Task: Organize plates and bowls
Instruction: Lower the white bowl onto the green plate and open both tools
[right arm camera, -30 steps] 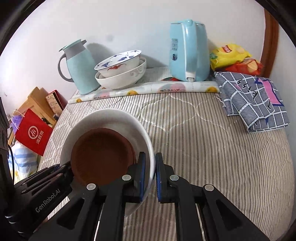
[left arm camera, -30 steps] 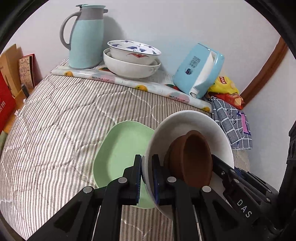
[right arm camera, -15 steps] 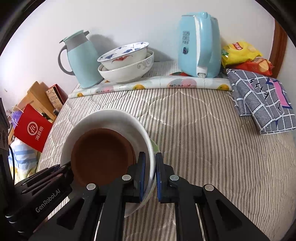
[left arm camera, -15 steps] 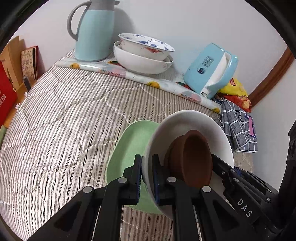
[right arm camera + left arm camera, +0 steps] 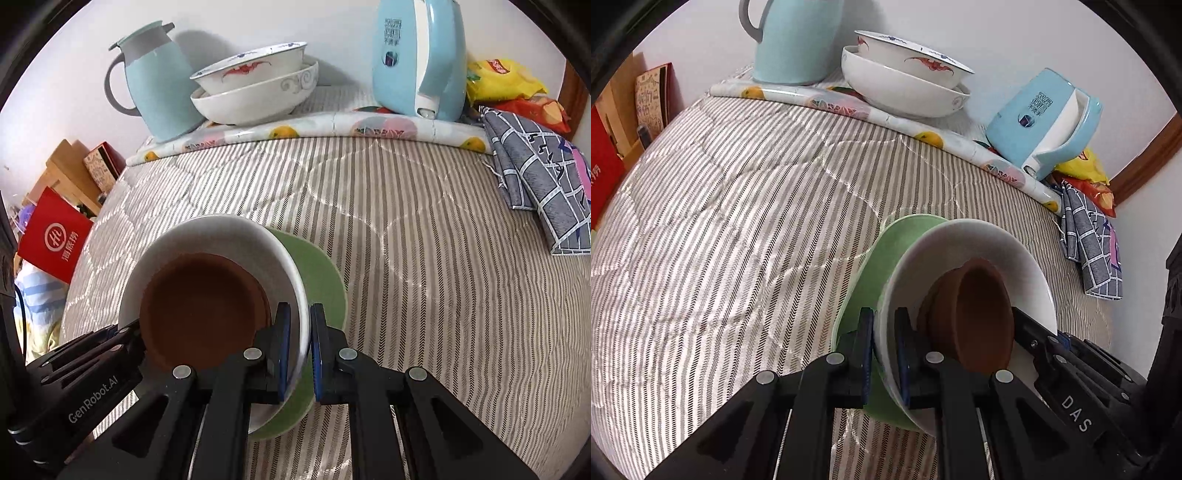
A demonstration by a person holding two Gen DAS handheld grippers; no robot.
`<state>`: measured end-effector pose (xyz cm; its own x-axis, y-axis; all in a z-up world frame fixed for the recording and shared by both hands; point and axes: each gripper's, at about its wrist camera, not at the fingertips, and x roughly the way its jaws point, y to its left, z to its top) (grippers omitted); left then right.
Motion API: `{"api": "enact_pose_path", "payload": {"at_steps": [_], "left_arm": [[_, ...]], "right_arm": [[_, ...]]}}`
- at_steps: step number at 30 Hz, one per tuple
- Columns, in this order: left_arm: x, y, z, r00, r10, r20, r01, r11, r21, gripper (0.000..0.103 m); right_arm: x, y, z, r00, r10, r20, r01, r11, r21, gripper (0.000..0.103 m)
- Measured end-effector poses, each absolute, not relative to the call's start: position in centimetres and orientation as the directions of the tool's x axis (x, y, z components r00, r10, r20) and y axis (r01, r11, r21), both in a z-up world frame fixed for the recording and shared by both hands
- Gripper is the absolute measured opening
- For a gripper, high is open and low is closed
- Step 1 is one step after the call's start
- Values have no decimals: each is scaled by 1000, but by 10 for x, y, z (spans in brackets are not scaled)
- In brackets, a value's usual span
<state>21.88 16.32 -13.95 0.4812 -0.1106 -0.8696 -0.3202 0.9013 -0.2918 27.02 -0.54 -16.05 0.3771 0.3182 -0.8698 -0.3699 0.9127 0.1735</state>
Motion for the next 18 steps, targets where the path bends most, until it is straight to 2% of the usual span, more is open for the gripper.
{"api": "enact_pose_path", "payload": {"at_steps": [18], "left_arm": [[218,168,-146,478,-173,-861,-293,893,-342,16]], "right_arm": [[271,-7,-162,363,318,-876,-376,910,175,13]]}}
